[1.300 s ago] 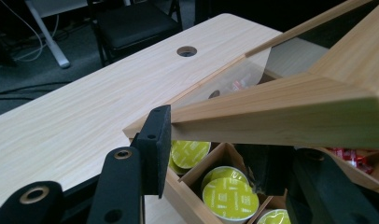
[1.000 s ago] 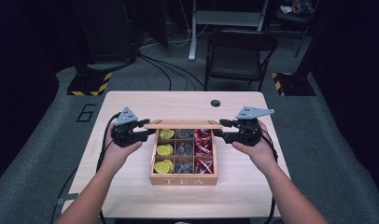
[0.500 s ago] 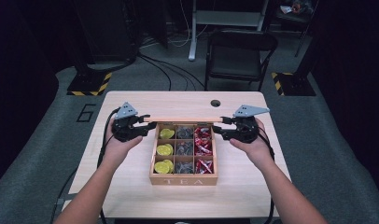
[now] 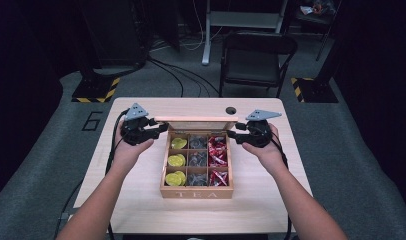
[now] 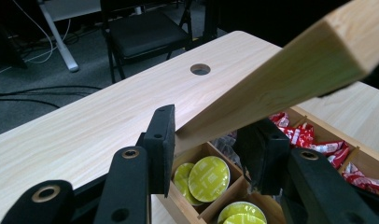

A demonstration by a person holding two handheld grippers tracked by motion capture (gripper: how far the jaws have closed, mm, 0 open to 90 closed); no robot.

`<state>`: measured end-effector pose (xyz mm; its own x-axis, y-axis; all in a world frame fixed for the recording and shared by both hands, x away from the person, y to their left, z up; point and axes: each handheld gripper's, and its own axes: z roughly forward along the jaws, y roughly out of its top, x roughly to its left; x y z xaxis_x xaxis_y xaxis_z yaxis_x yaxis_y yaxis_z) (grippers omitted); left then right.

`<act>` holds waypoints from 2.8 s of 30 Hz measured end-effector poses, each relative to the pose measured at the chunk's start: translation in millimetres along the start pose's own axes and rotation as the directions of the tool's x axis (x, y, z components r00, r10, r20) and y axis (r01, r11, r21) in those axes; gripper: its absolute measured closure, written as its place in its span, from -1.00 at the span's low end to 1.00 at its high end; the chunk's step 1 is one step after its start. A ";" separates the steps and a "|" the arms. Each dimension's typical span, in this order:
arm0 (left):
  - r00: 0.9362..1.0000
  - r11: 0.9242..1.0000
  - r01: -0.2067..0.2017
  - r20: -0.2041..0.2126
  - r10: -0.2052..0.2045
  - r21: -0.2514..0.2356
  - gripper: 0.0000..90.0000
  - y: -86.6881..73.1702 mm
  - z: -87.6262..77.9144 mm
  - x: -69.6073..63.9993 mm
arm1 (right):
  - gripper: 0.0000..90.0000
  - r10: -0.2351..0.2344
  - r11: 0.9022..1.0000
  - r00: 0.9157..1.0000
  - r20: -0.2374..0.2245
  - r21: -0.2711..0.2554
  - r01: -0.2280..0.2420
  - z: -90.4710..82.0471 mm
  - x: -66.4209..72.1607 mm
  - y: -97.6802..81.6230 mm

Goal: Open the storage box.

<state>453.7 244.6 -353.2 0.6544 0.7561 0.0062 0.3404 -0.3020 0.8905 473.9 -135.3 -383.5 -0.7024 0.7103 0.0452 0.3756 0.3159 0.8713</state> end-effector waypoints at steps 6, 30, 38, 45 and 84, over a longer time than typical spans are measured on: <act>1.000 1.000 -0.001 -0.005 0.001 -0.005 0.31 3.4 1.9 2.2 | 0.10 0.017 1.000 1.000 0.004 0.003 -0.017 11.8 -4.6 0.8; 1.000 1.000 0.024 -0.009 -0.024 -0.015 0.33 13.6 9.5 12.1 | 0.23 0.050 0.999 0.999 -0.010 -0.006 -0.050 29.2 -20.1 10.5; 0.999 0.999 0.037 -0.008 -0.037 -0.030 0.34 14.3 12.0 15.0 | 0.24 0.052 0.999 0.998 -0.023 -0.008 -0.052 31.3 -24.7 11.9; 0.999 0.999 0.044 -0.014 -0.045 -0.032 0.34 16.6 14.2 16.7 | 0.26 0.051 0.999 0.999 -0.016 -0.009 -0.051 32.8 -25.5 14.5; 0.994 0.993 0.109 -0.030 -0.107 0.047 0.26 -27.5 6.5 12.2 | 0.36 0.075 0.997 0.997 0.013 0.014 -0.075 42.8 -34.1 27.7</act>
<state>456.7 258.3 -380.6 0.5936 0.8012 -0.0759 0.4410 -0.2449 0.8634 534.1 -123.8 -381.8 -0.6642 0.7403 0.1040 0.4360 0.2707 0.8583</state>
